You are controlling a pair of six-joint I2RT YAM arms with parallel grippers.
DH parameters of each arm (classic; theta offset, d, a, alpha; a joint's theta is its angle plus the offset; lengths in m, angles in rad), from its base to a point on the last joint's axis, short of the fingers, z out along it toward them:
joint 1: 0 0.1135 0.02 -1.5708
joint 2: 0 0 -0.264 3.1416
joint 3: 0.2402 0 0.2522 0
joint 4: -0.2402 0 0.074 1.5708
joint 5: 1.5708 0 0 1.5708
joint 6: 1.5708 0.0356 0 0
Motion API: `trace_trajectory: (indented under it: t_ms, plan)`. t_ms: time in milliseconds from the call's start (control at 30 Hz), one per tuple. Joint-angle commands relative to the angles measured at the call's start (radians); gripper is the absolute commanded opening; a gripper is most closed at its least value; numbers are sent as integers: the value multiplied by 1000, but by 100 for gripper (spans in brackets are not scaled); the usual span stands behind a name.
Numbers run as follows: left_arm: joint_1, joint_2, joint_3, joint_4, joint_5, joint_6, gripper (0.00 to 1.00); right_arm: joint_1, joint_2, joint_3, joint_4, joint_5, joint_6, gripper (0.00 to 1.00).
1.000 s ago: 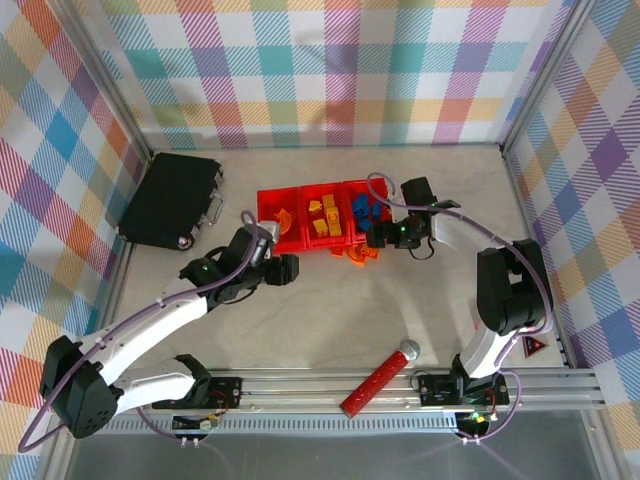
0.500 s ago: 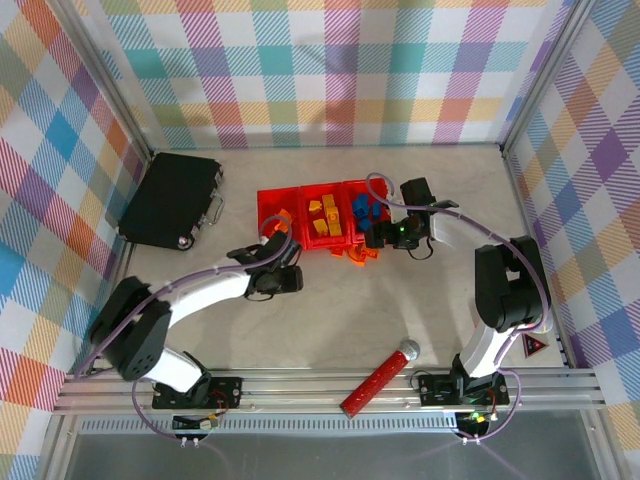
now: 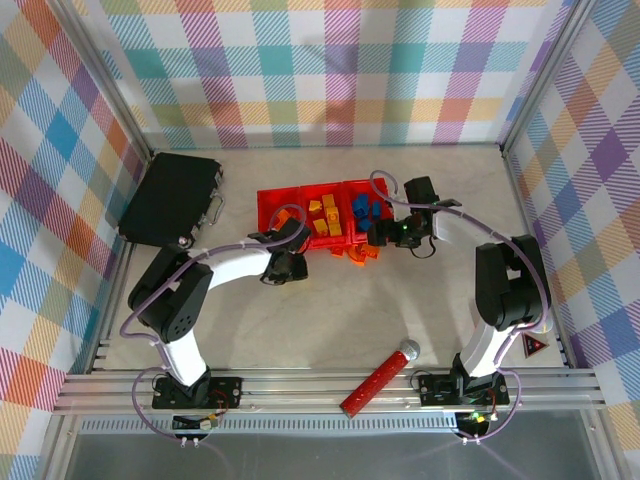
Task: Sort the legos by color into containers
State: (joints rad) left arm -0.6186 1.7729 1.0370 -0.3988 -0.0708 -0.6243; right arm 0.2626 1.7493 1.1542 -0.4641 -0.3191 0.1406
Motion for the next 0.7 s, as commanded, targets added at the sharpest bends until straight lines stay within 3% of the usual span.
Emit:
trace_trajectory:
  t_ms: [0,433,667]
  plan:
    - [35,76,60,112,-16,31,38,-6,30,24,20,-38,-17,74]
    - [43,169,170,208,9,59,34,-7,87,29,72,-121,-11,74]
    - [42,102,110,287,21,68,32,-3,114,30,93,-167,-19,74]
